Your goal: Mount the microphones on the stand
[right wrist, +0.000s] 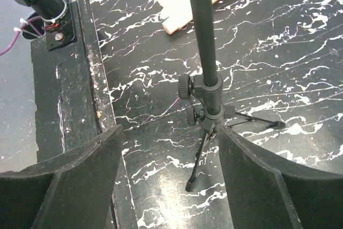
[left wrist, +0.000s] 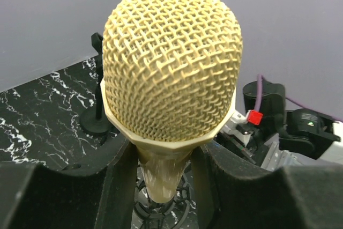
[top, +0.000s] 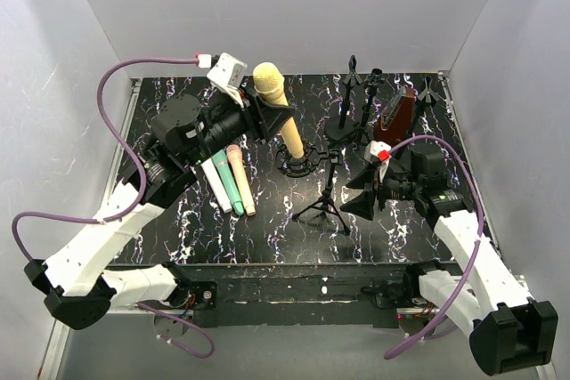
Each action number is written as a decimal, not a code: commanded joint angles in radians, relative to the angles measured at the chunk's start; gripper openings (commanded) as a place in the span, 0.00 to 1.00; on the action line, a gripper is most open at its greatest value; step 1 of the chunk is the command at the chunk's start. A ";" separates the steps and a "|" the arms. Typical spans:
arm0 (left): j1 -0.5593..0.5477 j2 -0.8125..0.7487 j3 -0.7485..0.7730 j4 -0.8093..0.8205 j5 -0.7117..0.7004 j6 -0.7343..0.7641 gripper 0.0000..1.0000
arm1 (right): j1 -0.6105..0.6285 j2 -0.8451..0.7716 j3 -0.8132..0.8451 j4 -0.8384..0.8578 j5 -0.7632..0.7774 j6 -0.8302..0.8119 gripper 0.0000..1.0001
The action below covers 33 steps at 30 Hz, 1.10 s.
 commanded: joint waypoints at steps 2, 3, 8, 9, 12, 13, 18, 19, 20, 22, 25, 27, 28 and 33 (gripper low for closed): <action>0.002 0.024 -0.002 -0.017 -0.037 0.043 0.00 | -0.035 -0.043 -0.022 0.024 0.029 0.050 0.79; 0.002 0.027 -0.015 -0.016 -0.040 0.044 0.00 | -0.043 -0.048 -0.027 0.024 0.032 0.051 0.80; 0.002 0.013 -0.093 0.007 -0.002 0.067 0.00 | -0.072 -0.077 -0.051 0.018 0.038 0.057 0.81; 0.002 0.006 -0.120 0.027 0.034 0.083 0.00 | -0.076 -0.082 -0.058 0.019 0.038 0.060 0.81; 0.004 -0.002 -0.200 0.041 0.090 0.099 0.00 | -0.098 -0.100 -0.090 0.066 0.035 0.100 0.82; 0.004 0.000 -0.219 0.042 0.101 0.101 0.00 | -0.110 -0.111 -0.100 0.085 0.032 0.117 0.82; 0.002 -0.006 -0.294 0.058 0.113 0.095 0.03 | -0.155 -0.155 -0.157 0.133 0.012 0.171 0.83; 0.002 -0.006 -0.296 0.055 0.104 0.092 0.09 | -0.159 -0.161 -0.168 0.136 0.009 0.174 0.83; 0.004 -0.008 -0.299 0.056 0.095 0.087 0.14 | -0.164 -0.168 -0.177 0.139 0.006 0.177 0.83; 0.002 -0.010 -0.291 0.055 0.078 0.075 0.34 | -0.175 -0.180 -0.200 0.149 0.000 0.188 0.83; 0.004 -0.014 -0.268 0.038 0.038 0.044 0.67 | -0.190 -0.194 -0.222 0.169 -0.008 0.199 0.83; 0.004 -0.023 -0.253 0.029 0.015 0.020 0.80 | -0.201 -0.203 -0.229 0.174 -0.011 0.205 0.83; 0.002 -0.029 -0.242 0.029 0.009 0.014 0.84 | -0.205 -0.206 -0.232 0.177 -0.013 0.208 0.83; 0.002 -0.060 -0.207 -0.007 -0.004 0.001 0.95 | -0.221 -0.220 -0.240 0.182 -0.030 0.208 0.84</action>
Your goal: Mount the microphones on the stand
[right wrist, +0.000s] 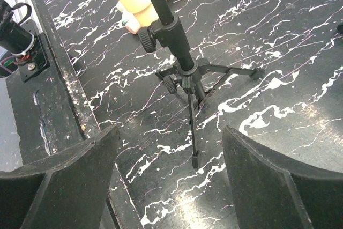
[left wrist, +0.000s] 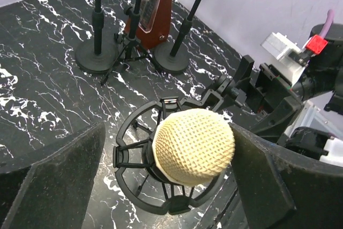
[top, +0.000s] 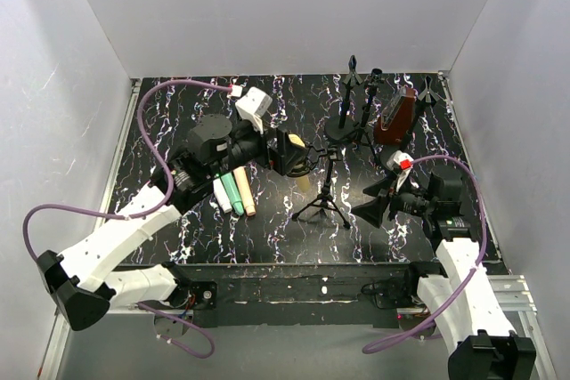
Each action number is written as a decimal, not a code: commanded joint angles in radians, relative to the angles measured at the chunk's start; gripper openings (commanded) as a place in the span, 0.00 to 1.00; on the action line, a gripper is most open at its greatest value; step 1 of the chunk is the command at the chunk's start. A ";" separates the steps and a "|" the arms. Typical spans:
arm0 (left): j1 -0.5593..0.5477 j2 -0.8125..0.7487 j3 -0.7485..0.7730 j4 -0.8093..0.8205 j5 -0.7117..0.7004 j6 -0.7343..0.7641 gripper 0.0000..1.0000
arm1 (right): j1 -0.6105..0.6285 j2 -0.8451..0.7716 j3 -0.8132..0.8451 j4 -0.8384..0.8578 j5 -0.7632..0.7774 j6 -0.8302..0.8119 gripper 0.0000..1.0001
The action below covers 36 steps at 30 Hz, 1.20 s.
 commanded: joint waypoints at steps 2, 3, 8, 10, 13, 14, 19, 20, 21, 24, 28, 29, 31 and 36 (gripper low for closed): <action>0.001 -0.096 0.057 -0.034 -0.035 -0.015 0.98 | -0.014 -0.028 -0.009 0.055 -0.040 0.014 0.85; -0.001 -0.111 0.048 -0.036 -0.038 -0.015 0.98 | -0.014 -0.032 -0.012 0.055 -0.040 0.016 0.86; 0.002 -0.262 -0.080 0.023 -0.069 -0.053 0.98 | -0.077 -0.070 -0.046 0.114 -0.030 0.037 0.91; 0.001 -0.354 -0.149 0.047 -0.087 -0.079 0.98 | -0.097 -0.084 -0.047 0.126 -0.032 0.043 0.92; 0.002 -0.446 -0.257 0.063 -0.096 -0.116 0.98 | -0.115 -0.100 -0.049 0.128 -0.040 0.042 0.92; 0.001 -0.473 -0.280 0.063 -0.087 -0.126 0.98 | -0.118 -0.104 -0.049 0.126 -0.043 0.040 0.93; 0.001 -0.553 -0.383 -0.002 -0.052 -0.169 0.98 | -0.129 -0.104 -0.044 0.092 -0.098 -0.001 0.94; 0.001 -0.564 -0.406 -0.014 -0.053 -0.177 0.98 | -0.129 -0.103 -0.043 0.080 -0.118 -0.017 0.94; 0.001 -0.579 -0.424 -0.020 -0.056 -0.183 0.98 | -0.129 -0.103 -0.041 0.072 -0.131 -0.027 0.94; 0.001 -0.621 -0.490 -0.028 -0.073 -0.194 0.98 | -0.127 -0.080 -0.040 0.046 -0.214 -0.098 0.93; 0.002 -0.665 -0.552 -0.039 -0.145 -0.197 0.98 | -0.109 0.013 0.070 -0.157 -0.320 -0.416 0.93; 0.001 -0.676 -0.558 -0.045 -0.159 -0.194 0.98 | -0.094 0.049 0.116 -0.214 -0.319 -0.476 0.93; 0.002 -0.685 -0.567 -0.057 -0.176 -0.188 0.98 | -0.059 0.127 0.208 -0.294 -0.308 -0.579 0.92; 0.001 -0.681 -0.555 -0.098 -0.187 -0.154 0.98 | 0.067 0.317 0.413 -0.307 -0.267 -0.626 0.88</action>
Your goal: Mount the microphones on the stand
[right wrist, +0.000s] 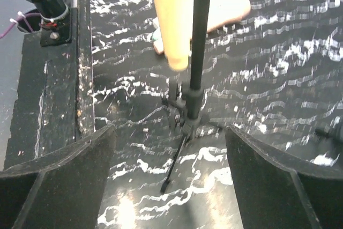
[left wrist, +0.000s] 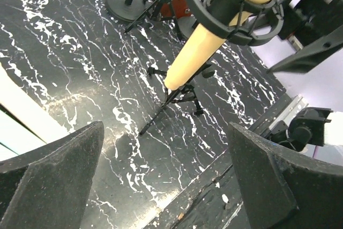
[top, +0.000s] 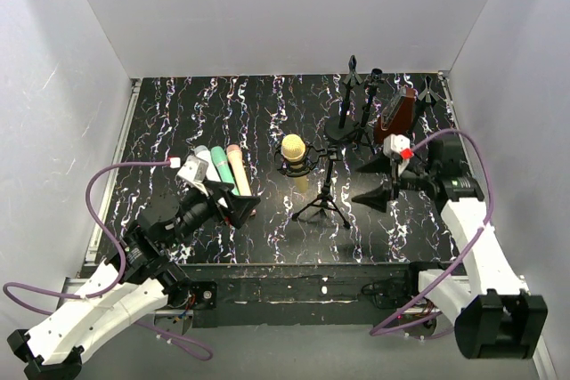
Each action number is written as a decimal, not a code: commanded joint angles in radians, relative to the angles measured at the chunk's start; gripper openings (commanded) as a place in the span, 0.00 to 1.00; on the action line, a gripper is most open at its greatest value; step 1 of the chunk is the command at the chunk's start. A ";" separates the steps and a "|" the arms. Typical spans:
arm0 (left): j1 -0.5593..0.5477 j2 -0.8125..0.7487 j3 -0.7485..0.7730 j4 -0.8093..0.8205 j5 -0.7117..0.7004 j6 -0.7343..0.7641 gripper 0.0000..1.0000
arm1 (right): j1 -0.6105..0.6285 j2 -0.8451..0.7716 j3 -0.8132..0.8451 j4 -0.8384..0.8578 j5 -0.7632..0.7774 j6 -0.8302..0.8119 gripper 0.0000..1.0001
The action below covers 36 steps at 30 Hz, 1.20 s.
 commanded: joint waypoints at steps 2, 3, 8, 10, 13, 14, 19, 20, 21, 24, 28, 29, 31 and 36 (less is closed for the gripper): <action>0.002 0.001 0.016 -0.055 -0.038 0.036 0.98 | 0.124 0.152 0.199 -0.007 0.016 -0.086 0.87; 0.002 0.001 0.015 -0.056 -0.038 0.038 0.98 | 0.141 0.183 0.225 0.006 0.030 -0.069 0.86; 0.002 -0.020 0.015 -0.073 -0.042 0.039 0.98 | 0.210 0.302 0.350 0.002 0.045 -0.035 0.77; 0.001 -0.034 0.013 -0.081 -0.045 0.038 0.98 | 0.227 0.324 0.361 0.002 0.034 -0.029 0.73; 0.001 -0.060 0.008 -0.085 -0.051 0.033 0.98 | 0.243 0.338 0.352 0.000 0.004 -0.029 0.67; 0.001 -0.065 0.007 -0.085 -0.053 0.033 0.98 | 0.247 0.341 0.349 -0.003 -0.006 -0.029 0.65; 0.001 -0.057 0.013 -0.081 -0.062 0.045 0.98 | 0.301 0.370 0.363 -0.021 -0.013 -0.027 0.57; 0.002 -0.053 0.016 -0.078 -0.062 0.047 0.98 | 0.308 0.381 0.369 -0.013 -0.009 -0.012 0.55; 0.002 -0.047 0.021 -0.078 -0.059 0.048 0.98 | 0.310 0.390 0.377 -0.003 -0.010 0.006 0.53; 0.001 -0.034 0.031 -0.079 -0.053 0.055 0.98 | 0.315 0.411 0.390 0.023 -0.026 0.049 0.45; 0.001 -0.040 0.039 -0.081 -0.051 0.058 0.98 | 0.313 0.415 0.391 0.031 -0.039 0.069 0.17; 0.002 -0.040 0.039 -0.079 -0.051 0.059 0.98 | 0.313 0.413 0.394 0.031 -0.038 0.077 0.05; 0.002 -0.040 0.039 -0.079 -0.050 0.067 0.98 | 0.315 0.415 0.406 0.031 -0.033 0.082 0.01; 0.001 -0.034 0.057 -0.084 -0.054 0.084 0.98 | 0.315 0.482 0.545 0.072 0.019 0.156 0.01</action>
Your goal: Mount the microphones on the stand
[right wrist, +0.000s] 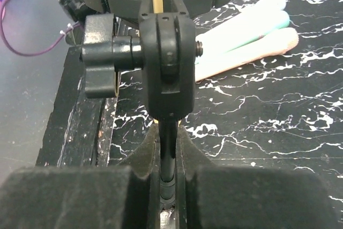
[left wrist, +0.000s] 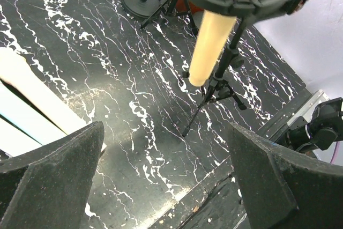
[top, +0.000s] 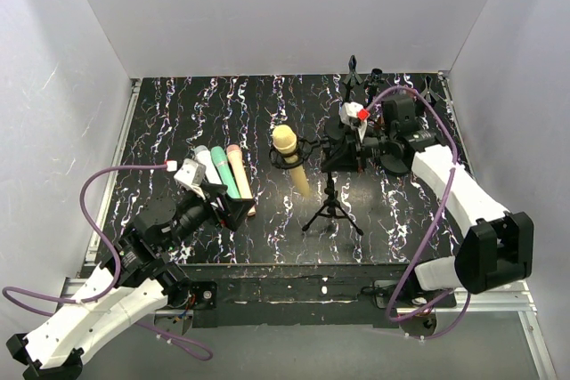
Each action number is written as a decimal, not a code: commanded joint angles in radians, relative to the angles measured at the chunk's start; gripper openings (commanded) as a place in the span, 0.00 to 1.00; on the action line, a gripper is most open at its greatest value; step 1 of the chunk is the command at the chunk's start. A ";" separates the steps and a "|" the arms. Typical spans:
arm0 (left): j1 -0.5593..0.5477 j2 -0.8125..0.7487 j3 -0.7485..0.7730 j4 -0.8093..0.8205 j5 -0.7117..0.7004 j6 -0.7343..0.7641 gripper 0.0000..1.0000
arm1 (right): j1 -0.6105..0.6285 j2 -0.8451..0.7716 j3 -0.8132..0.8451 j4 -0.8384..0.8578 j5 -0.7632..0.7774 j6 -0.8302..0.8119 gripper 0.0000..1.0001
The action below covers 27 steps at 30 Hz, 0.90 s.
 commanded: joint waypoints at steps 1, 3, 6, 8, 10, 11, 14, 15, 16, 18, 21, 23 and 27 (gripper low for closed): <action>0.001 0.005 0.052 -0.005 -0.013 0.031 0.98 | 0.002 0.067 0.193 0.080 0.010 0.119 0.01; 0.002 0.004 0.060 -0.014 -0.017 0.036 0.98 | 0.005 0.110 0.252 0.196 0.040 0.205 0.01; 0.001 -0.007 0.069 -0.031 -0.033 0.040 0.98 | 0.013 0.186 0.342 0.369 0.096 0.343 0.01; 0.002 -0.013 0.071 -0.040 -0.047 0.045 0.98 | 0.028 0.255 0.434 0.414 0.138 0.381 0.01; 0.001 -0.021 0.071 -0.046 -0.060 0.049 0.98 | 0.046 0.332 0.529 0.465 0.187 0.409 0.01; 0.002 -0.024 0.072 -0.046 -0.068 0.053 0.98 | 0.057 0.374 0.577 0.494 0.220 0.420 0.01; 0.001 -0.024 0.080 -0.054 -0.086 0.062 0.98 | 0.083 0.495 0.722 0.580 0.312 0.460 0.01; 0.002 -0.021 0.085 -0.060 -0.094 0.065 0.98 | 0.089 0.545 0.800 0.603 0.340 0.475 0.01; 0.001 -0.019 0.088 -0.066 -0.100 0.069 0.98 | 0.094 0.596 0.857 0.620 0.368 0.490 0.01; 0.001 -0.018 0.097 -0.077 -0.113 0.077 0.98 | 0.106 0.691 0.978 0.634 0.418 0.507 0.01; 0.002 -0.016 0.106 -0.085 -0.126 0.091 0.98 | 0.134 0.812 1.112 0.641 0.486 0.515 0.01; 0.001 -0.018 0.111 -0.088 -0.139 0.099 0.98 | 0.149 0.875 1.155 0.660 0.512 0.509 0.01; 0.002 -0.023 0.112 -0.092 -0.156 0.105 0.98 | 0.175 0.940 1.172 0.696 0.563 0.475 0.01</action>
